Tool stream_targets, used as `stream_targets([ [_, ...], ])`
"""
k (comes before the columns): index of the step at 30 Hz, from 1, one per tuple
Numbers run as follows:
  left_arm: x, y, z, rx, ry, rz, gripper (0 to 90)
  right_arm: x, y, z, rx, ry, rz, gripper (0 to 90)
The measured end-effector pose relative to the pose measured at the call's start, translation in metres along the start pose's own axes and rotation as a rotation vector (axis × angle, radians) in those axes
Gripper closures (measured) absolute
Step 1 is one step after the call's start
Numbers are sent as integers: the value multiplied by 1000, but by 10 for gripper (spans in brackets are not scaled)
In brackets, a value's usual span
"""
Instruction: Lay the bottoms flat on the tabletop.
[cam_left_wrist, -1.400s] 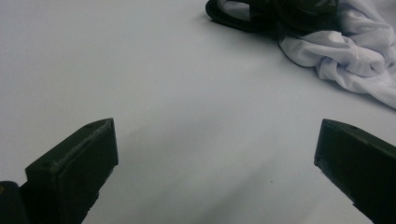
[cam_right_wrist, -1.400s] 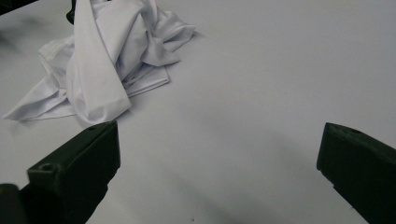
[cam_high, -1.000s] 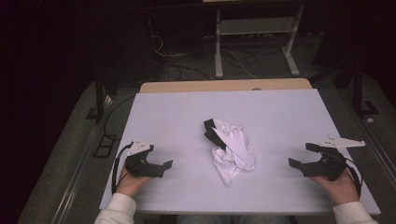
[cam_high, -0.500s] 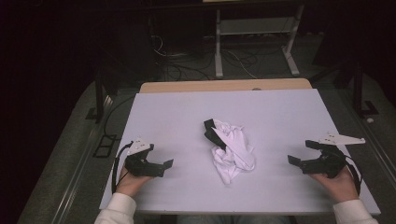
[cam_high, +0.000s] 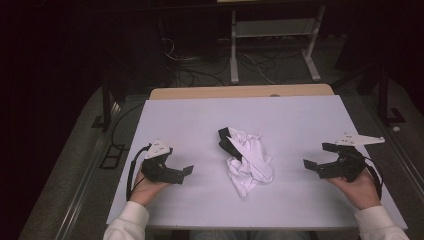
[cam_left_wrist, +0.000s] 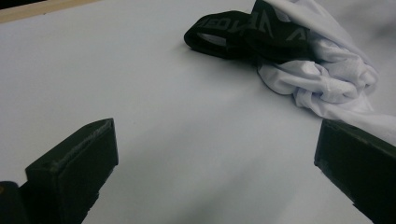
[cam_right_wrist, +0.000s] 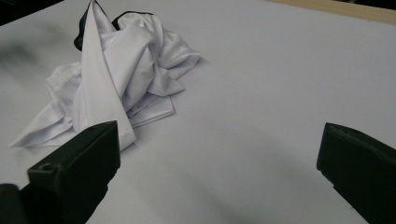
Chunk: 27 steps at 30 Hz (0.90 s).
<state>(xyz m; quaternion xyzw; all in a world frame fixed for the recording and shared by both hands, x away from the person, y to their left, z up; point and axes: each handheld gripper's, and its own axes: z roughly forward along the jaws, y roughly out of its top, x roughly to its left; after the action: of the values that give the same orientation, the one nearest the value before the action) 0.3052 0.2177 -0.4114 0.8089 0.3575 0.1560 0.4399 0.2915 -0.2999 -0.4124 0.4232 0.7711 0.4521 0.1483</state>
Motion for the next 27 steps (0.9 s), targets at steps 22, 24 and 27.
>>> stream_targets([
  [22, -4, 18, 18, 43, -33, 18, 0, 8, 50, 11, 5, 39, -82, 0],
  [24, -5, 20, 20, 48, -37, 24, 0, 8, 54, 14, 12, 41, -87, 0],
  [27, -7, 22, 23, 48, -46, 23, 0, 9, 59, 18, 14, 47, -94, 0],
])
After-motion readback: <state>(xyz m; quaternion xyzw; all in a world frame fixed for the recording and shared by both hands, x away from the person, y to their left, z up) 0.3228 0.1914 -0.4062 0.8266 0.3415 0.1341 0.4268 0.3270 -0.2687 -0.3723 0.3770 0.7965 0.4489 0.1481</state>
